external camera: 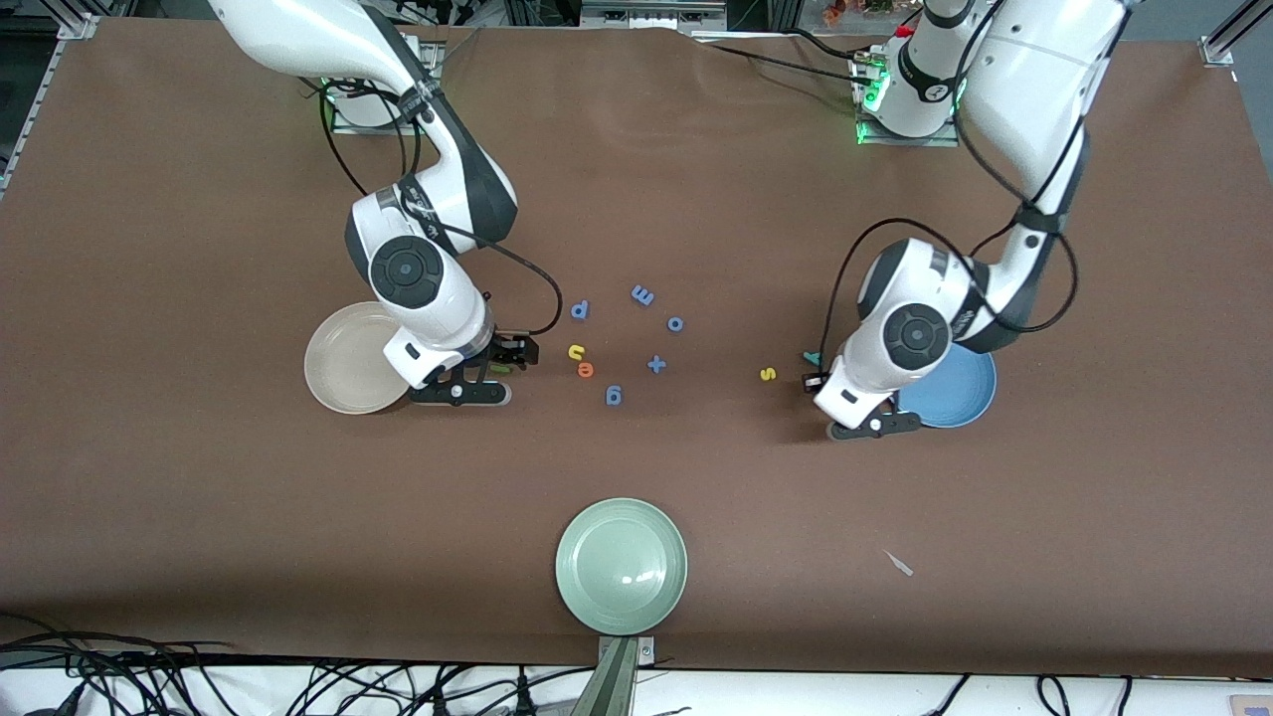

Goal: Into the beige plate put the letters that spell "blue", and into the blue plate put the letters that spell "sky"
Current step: 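Drop the k in the blue plate while the right gripper grasps green d, then grasp the yellow s with the left gripper while the right carries d, then drop the s in the blue plate while the right gripper grasps green l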

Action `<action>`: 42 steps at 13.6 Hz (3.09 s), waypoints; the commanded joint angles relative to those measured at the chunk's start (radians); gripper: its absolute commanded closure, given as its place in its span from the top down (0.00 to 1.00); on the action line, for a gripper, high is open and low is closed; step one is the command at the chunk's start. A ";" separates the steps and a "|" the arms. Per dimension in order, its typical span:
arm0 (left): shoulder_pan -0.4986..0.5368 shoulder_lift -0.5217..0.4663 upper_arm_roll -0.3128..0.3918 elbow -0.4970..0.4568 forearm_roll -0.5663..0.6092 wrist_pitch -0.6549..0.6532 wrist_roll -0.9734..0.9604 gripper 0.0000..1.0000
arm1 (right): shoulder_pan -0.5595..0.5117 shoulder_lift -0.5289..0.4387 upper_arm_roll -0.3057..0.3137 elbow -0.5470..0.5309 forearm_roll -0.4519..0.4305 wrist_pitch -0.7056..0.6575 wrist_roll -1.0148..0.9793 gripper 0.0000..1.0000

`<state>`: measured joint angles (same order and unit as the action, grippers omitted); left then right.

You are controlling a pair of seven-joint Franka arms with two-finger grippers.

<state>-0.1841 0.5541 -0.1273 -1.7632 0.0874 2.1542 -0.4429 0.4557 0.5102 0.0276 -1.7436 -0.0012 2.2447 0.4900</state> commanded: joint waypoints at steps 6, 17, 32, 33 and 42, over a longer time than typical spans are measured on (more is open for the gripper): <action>0.274 -0.007 -0.003 -0.024 0.023 -0.163 0.489 0.08 | -0.045 -0.047 0.008 -0.306 0.010 0.291 0.022 1.00; 0.091 0.007 -0.176 0.134 0.012 -0.238 0.032 1.00 | -0.032 -0.007 0.052 -0.370 0.009 0.415 0.145 0.99; -0.037 0.162 -0.172 0.039 0.129 0.168 -0.134 0.83 | -0.043 -0.042 0.054 -0.367 -0.002 0.394 0.081 0.00; -0.037 0.162 -0.172 0.027 0.129 0.167 -0.135 0.81 | -0.058 -0.083 0.054 -0.364 -0.003 0.327 0.056 0.00; -0.014 0.148 -0.172 -0.001 0.129 0.147 -0.125 0.43 | -0.295 -0.226 -0.003 -0.398 -0.005 0.104 -0.502 0.00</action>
<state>-0.2105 0.7246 -0.2993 -1.7333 0.1834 2.3086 -0.5573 0.1737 0.2835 0.0259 -2.1050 -0.0030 2.3242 0.0338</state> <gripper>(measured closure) 0.339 0.727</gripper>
